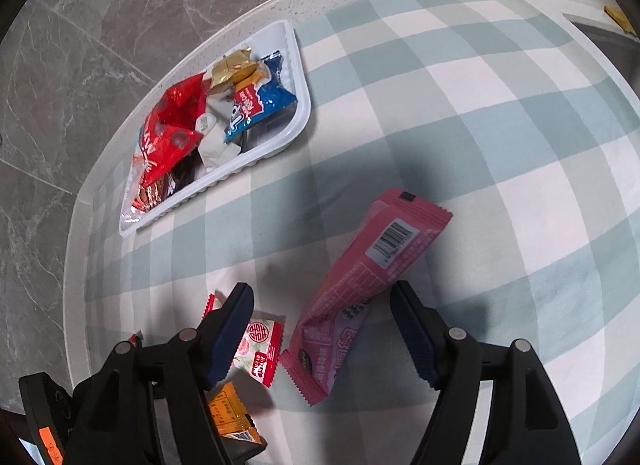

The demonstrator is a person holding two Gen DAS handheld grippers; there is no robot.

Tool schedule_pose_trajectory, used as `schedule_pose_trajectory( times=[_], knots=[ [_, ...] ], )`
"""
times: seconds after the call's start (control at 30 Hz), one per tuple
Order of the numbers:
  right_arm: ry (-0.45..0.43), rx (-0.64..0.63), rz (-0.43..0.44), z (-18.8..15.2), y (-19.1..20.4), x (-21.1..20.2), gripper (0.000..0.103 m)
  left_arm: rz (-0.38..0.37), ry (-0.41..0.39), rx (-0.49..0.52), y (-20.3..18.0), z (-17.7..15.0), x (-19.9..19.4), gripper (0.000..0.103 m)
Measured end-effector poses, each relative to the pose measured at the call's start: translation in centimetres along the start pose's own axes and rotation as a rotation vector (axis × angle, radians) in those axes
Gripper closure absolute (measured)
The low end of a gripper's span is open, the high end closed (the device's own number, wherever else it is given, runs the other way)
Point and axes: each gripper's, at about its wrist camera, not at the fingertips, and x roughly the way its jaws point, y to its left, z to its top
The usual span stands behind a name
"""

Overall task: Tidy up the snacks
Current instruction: 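Move both tools back over the remaining snacks on the counter, then grasp the orange bar with the left gripper while the right grasps the pink bar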

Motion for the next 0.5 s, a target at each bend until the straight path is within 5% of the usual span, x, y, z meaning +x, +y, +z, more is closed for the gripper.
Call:
schedule_pose_trajectory(
  times=[0.1,0.4,0.5],
  knots=[
    [-0.004,0.006,0.001,-0.03,0.01,0.03,0.027,0.006,0.0,0.009,-0.31,0.06,0.36,0.025],
    [-0.021,0.017,0.003,-0.19,-0.08,-0.01,0.027,0.001,-0.023,0.01,-0.61,-0.14,0.22,0.022],
    [-0.032,0.013,-0.025,-0.33,0.06,-0.12,0.036,0.001,-0.027,0.009,-0.84,-0.38,0.02,0.022]
  ],
)
